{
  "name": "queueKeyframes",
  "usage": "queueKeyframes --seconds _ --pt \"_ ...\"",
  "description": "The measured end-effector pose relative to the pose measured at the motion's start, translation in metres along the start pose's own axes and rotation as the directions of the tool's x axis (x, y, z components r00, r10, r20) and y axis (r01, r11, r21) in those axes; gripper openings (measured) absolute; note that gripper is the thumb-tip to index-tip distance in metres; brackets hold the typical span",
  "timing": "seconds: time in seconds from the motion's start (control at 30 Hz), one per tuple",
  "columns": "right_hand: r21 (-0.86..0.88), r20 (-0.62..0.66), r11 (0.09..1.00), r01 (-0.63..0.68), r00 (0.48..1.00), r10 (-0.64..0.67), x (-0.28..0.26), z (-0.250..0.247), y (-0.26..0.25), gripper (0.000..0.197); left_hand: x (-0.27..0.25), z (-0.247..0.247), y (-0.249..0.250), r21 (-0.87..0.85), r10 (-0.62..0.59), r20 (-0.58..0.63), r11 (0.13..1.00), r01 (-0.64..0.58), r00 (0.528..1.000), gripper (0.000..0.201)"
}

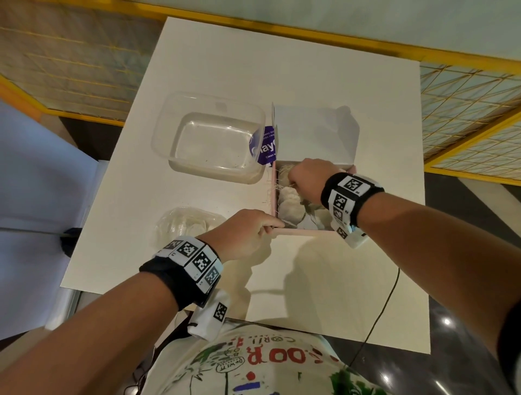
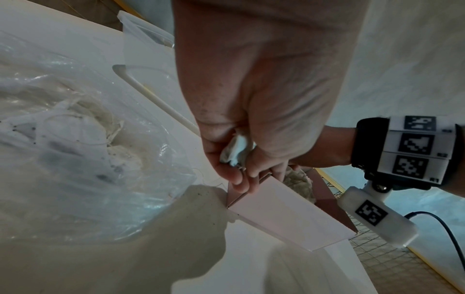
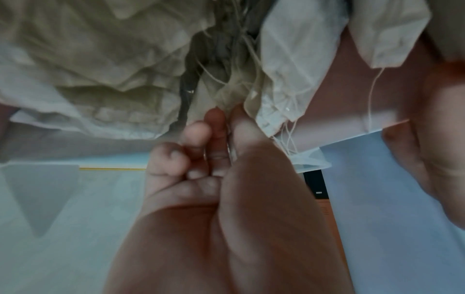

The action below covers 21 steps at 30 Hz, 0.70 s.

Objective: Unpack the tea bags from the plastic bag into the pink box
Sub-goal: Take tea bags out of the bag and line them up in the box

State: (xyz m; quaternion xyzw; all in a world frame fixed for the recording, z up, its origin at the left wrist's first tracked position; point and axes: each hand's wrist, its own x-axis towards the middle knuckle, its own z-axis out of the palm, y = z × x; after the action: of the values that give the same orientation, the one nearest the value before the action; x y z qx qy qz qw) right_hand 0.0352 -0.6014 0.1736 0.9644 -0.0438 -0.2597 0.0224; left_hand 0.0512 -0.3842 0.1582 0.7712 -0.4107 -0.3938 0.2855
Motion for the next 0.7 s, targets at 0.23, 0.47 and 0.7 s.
queueKeyframes --seconds 0.23,0.47,0.7 --pt "0.237 -0.084 0.969 0.071 0.995 -0.052 0.003 -0.001 -0.011 0.015 -0.002 -0.001 0.001 0.000 0.015 0.007 1.000 -0.015 1.000 0.055" --pt "0.896 -0.008 0.398 -0.198 0.887 0.462 -0.030 -0.006 0.024 0.019 -0.001 0.001 -0.006 -0.026 0.001 0.017 1.000 0.000 1.000 0.058" --pt "0.870 0.436 0.112 -0.480 0.855 0.280 -0.016 0.013 0.009 0.018 -0.001 -0.001 -0.002 -0.006 0.004 0.014 1.000 -0.004 1.000 0.054"
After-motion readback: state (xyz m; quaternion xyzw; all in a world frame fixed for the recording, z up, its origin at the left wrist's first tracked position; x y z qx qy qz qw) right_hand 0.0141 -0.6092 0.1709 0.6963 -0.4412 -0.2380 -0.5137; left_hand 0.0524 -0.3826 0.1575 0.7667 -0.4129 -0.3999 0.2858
